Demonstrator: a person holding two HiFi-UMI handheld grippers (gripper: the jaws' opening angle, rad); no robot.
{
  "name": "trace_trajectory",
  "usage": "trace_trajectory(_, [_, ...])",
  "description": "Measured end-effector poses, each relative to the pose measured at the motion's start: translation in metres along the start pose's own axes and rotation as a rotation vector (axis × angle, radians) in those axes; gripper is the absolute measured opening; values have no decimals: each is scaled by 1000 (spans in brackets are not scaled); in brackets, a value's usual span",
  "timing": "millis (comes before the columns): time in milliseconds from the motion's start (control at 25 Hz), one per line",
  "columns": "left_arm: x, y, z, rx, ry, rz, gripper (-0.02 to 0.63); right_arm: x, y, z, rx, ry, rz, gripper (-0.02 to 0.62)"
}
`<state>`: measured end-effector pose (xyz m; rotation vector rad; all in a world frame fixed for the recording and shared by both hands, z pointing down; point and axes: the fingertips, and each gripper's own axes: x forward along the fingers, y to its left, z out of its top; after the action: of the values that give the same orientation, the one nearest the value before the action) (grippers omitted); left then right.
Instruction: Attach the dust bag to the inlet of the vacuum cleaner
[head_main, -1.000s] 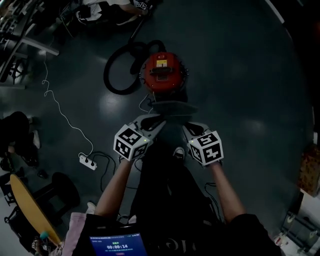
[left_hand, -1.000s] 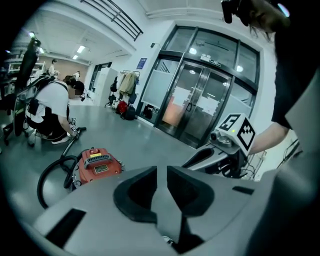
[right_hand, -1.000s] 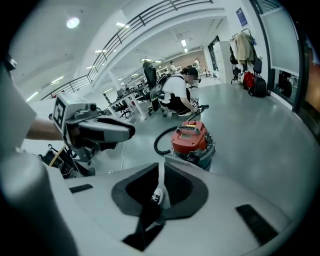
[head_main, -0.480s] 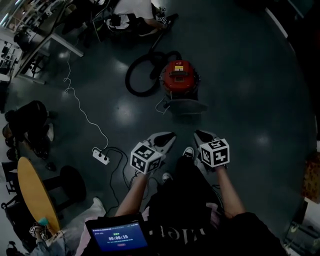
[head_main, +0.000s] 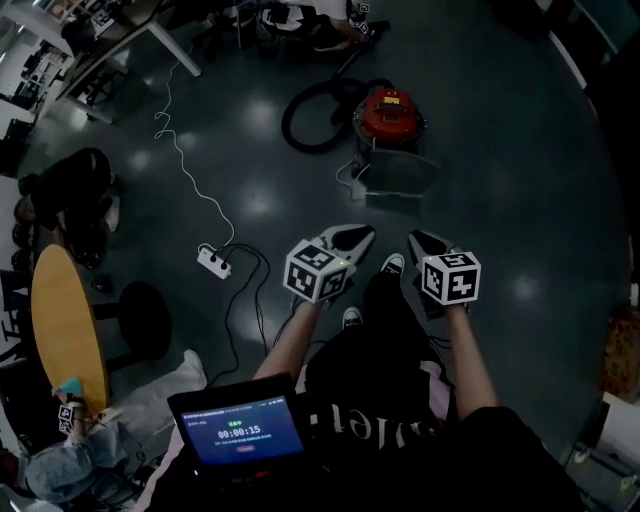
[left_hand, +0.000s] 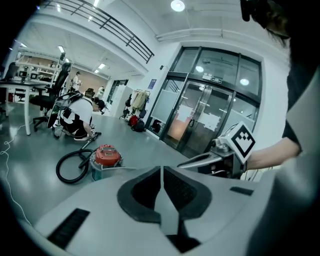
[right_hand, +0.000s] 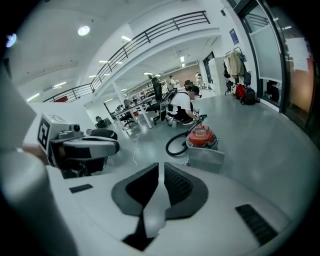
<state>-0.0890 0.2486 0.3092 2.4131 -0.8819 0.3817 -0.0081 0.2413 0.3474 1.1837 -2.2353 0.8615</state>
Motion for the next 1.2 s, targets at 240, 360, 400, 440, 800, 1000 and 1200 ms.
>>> trace_trajectory(240, [-39, -35, -36, 33, 11, -22, 17, -34, 47, -40, 28, -31, 6, 48])
trace_trajectory(360, [-51, -46, -47, 22, 12, -29, 11, -47, 63, -40, 28, -57, 21, 48])
trace_trajectory(400, [-54, -50, -50, 18, 10, -29, 9, -51, 67, -39, 27, -65, 30, 48])
trace_trajectory(440, [-57, -54, -51, 13, 7, -29, 9, -56, 71, -38, 29, -72, 40, 48])
trace_trajectory(800, [-59, -102, -51, -62, -51, 7, 8, -101, 68, -48, 0, -67, 85, 48])
trace_trajectory(1000, [-51, -144, -54, -84, -83, 26, 8, -134, 57, -68, 10, -63, 118, 48])
trace_trajectory(1200, [-44, -170, -64, -80, -65, 42, 8, -154, 47, -83, 22, -69, 144, 48])
